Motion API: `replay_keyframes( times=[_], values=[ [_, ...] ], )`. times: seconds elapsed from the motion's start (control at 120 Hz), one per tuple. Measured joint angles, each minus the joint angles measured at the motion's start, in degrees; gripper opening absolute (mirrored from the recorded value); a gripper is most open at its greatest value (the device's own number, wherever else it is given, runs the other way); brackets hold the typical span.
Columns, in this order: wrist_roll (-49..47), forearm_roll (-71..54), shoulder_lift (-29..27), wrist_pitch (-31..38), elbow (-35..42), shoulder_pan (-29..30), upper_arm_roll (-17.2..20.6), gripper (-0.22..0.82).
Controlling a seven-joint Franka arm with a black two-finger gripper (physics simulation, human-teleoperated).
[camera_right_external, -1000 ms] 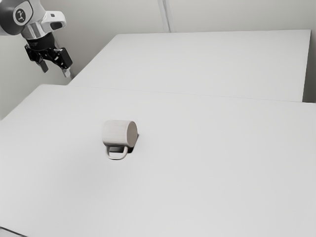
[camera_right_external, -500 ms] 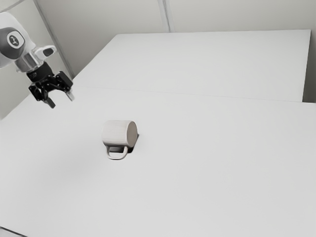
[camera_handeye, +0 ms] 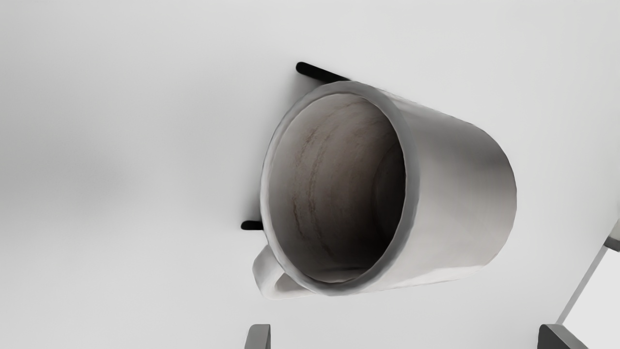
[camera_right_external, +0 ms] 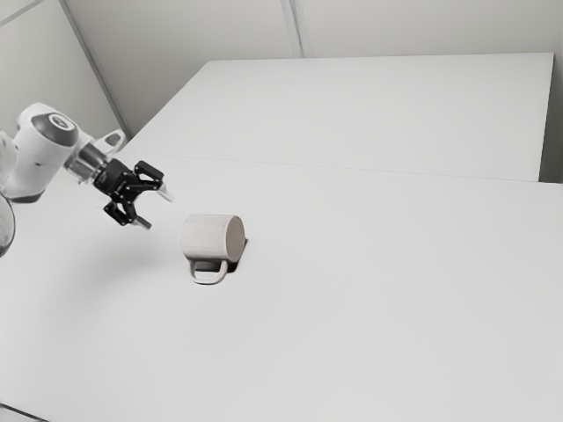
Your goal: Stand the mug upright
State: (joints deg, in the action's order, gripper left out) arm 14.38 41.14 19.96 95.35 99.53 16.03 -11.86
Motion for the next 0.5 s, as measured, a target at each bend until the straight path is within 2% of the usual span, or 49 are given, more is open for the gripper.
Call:
replay_keyframes(
  times=[0.5],
  values=[
    [5.36, 17.06, 9.1, 0.38, -0.35, -0.23, 0.47, 0.6]
  ],
)
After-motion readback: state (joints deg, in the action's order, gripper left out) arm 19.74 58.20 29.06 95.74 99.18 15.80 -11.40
